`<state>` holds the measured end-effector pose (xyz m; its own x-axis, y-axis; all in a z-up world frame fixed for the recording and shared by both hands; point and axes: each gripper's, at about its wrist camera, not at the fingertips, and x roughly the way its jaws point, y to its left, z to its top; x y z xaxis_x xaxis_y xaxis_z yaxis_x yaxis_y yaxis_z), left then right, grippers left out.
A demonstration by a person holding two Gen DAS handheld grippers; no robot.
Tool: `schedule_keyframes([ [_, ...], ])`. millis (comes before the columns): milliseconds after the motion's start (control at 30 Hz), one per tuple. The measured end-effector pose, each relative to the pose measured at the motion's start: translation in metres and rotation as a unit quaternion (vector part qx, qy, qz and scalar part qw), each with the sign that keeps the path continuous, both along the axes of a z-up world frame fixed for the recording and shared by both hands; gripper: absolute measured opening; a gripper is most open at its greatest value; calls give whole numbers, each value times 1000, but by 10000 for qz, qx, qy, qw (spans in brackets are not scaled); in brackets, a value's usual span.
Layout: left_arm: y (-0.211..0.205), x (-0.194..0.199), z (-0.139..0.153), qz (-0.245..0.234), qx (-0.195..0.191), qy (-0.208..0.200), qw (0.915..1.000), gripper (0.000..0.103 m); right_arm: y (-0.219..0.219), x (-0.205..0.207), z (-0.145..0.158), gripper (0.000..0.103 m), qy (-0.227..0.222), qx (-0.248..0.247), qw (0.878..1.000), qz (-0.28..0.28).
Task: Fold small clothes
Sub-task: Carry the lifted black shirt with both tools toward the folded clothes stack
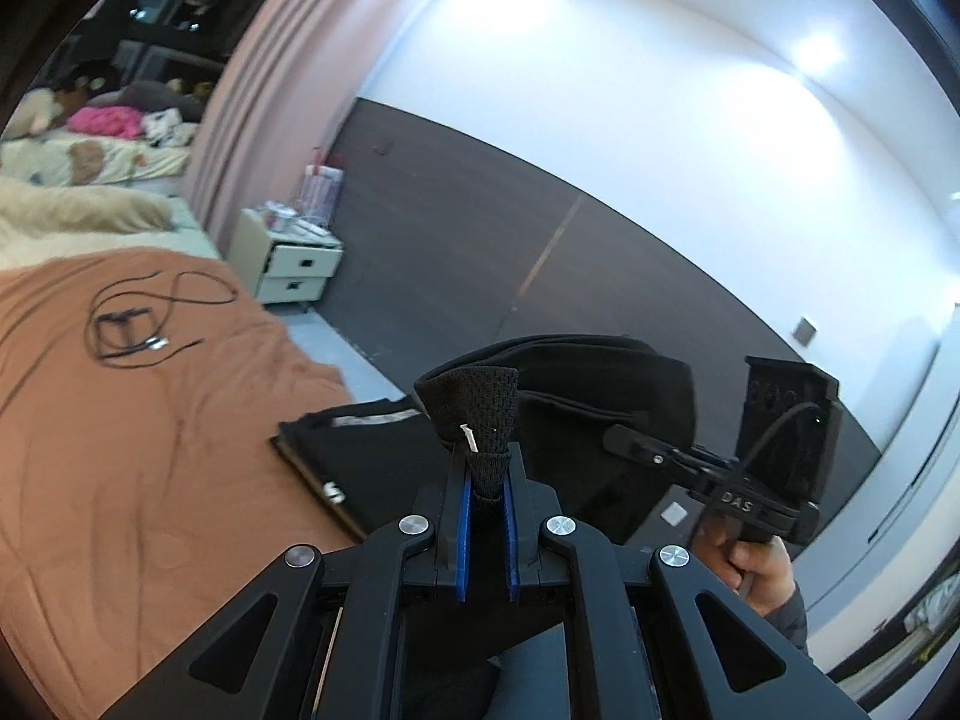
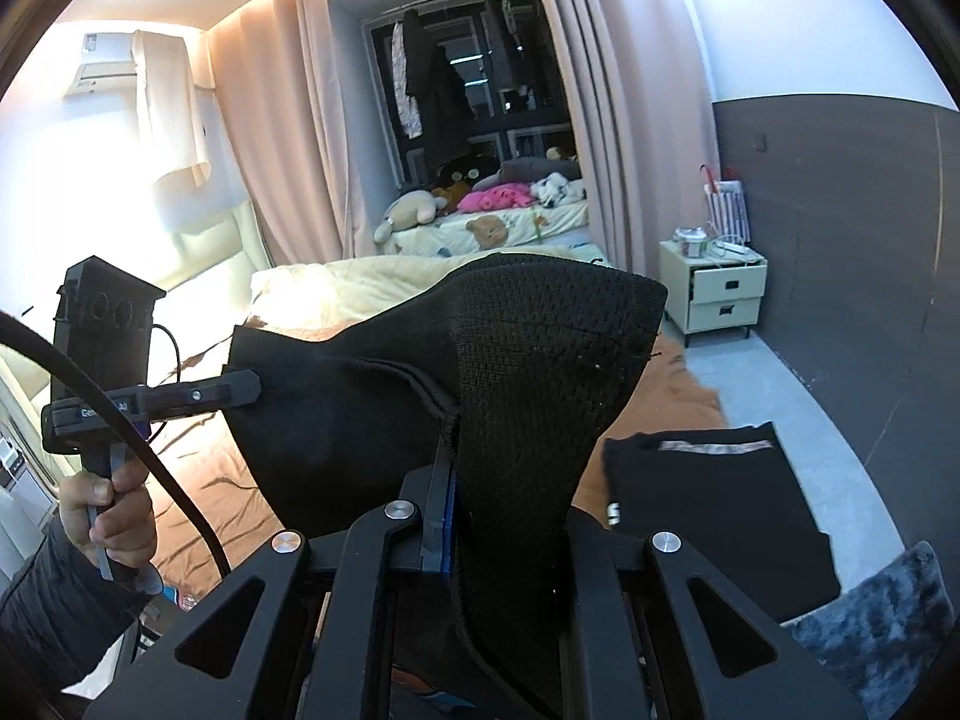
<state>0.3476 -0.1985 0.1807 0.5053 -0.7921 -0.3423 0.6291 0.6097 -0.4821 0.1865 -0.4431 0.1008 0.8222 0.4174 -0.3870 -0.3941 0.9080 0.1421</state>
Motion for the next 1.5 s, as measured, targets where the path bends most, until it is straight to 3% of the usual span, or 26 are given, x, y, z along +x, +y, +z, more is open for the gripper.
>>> schedule_keyframes([
  [233,-57,0,2,-306,138,-27,9994,9,-29,-8,-9,7,-110,149,9993,-333],
  [800,-164,34,-39,-964,290,344,9943,9,-39,-6,-31,7,51,139,9948,-1008],
  [1167,-183,113,-87,-853,393,766,9926,9,-16,51,-52,7,453,128,9897,-1352],
  [1500,-171,189,-126,-653,271,1107,9913,9,9,113,-59,7,802,229,9858,-1457],
])
